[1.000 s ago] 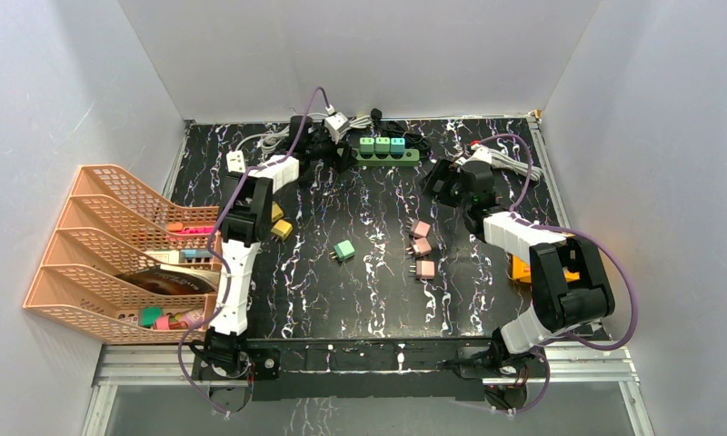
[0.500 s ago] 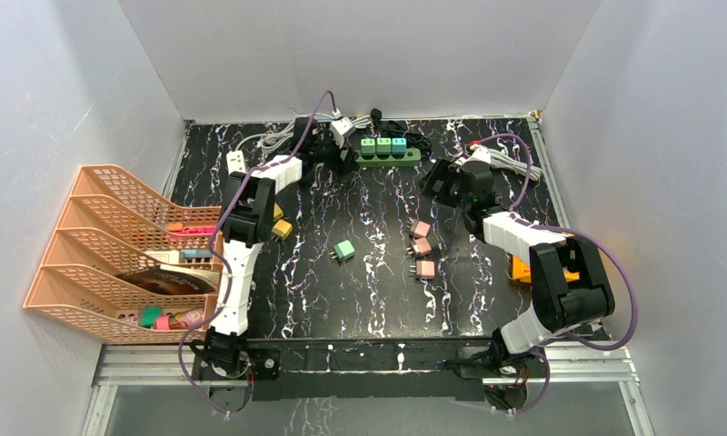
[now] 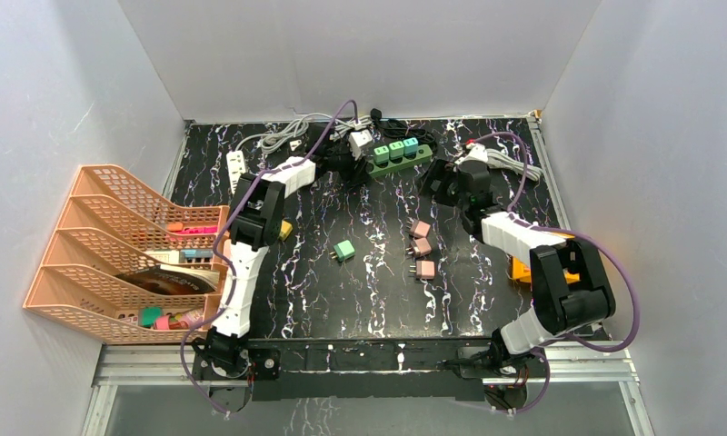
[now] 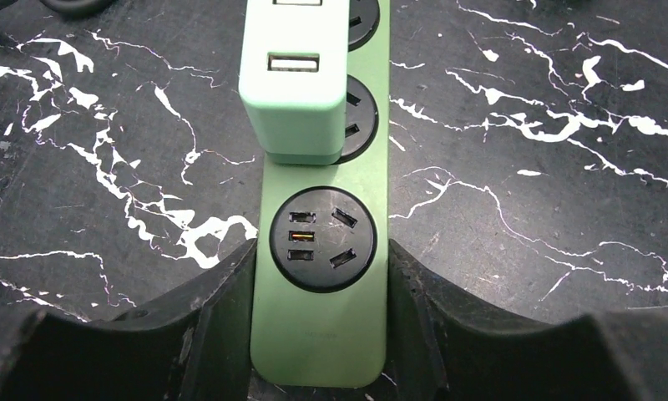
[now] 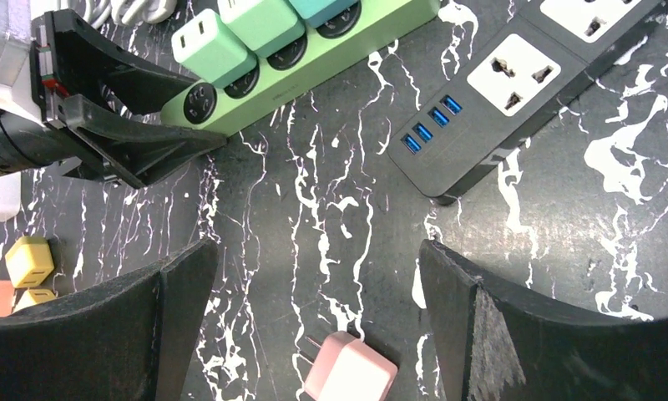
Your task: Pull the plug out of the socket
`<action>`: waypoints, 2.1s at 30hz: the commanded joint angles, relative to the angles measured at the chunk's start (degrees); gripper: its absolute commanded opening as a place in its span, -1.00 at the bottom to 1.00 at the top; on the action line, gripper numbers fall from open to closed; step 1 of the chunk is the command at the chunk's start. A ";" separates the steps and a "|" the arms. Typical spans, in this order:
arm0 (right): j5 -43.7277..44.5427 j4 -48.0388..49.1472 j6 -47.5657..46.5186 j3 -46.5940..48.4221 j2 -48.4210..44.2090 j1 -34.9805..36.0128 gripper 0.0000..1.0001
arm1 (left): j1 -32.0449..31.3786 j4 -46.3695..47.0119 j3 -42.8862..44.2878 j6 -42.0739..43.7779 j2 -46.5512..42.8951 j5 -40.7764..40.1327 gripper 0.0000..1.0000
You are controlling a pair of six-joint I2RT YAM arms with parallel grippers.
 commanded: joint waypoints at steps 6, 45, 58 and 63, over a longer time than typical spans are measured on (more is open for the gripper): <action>2.55 1.22 1.70 12.81 3.22 4.76 0.96 | -1.38 -11.60 -0.61 2.34 -0.77 4.47 -1.00; -16.70 -24.08 25.63 45.46 33.30 4.09 0.83 | -6.93 43.46 -39.28 -3.86 -20.06 -28.91 -1.00; -15.73 -30.82 21.37 48.32 35.15 3.89 0.17 | -10.56 51.15 -43.05 3.77 -22.63 -37.76 -1.00; -16.60 -28.68 20.06 42.51 31.72 3.91 -1.00 | -10.87 54.90 -44.31 5.89 -22.89 -40.39 -1.00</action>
